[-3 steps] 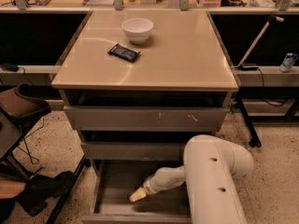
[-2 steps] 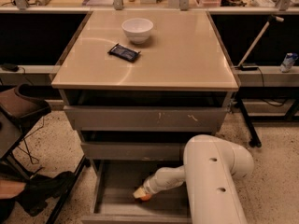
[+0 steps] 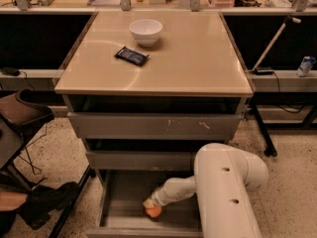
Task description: Pick orange from bottom drawer and place on counter
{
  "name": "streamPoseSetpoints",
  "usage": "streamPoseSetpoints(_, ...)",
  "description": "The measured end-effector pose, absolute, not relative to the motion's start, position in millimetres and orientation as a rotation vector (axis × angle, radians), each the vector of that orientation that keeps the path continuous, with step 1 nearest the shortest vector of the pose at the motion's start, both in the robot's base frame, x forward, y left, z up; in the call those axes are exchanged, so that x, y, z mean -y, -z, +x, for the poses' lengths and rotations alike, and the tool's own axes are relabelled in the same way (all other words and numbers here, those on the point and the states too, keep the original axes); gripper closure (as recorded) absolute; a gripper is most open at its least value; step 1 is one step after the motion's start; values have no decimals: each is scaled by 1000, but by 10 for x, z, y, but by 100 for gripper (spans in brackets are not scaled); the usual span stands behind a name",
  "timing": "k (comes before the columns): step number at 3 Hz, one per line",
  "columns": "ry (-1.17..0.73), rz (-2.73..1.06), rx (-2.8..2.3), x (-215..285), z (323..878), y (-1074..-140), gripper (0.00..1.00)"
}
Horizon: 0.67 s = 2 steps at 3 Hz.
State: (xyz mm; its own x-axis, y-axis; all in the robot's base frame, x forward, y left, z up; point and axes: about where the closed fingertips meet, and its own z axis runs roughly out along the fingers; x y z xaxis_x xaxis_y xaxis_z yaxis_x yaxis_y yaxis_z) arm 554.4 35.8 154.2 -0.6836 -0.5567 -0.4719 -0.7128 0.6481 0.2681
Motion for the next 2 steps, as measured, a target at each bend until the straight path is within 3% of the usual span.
streamPoseSetpoints(1,-621,-989,-2520,-294,5580,-1663,100)
streamPoseSetpoints(2,-621,-989,-2520,-295,5581,-1664,93)
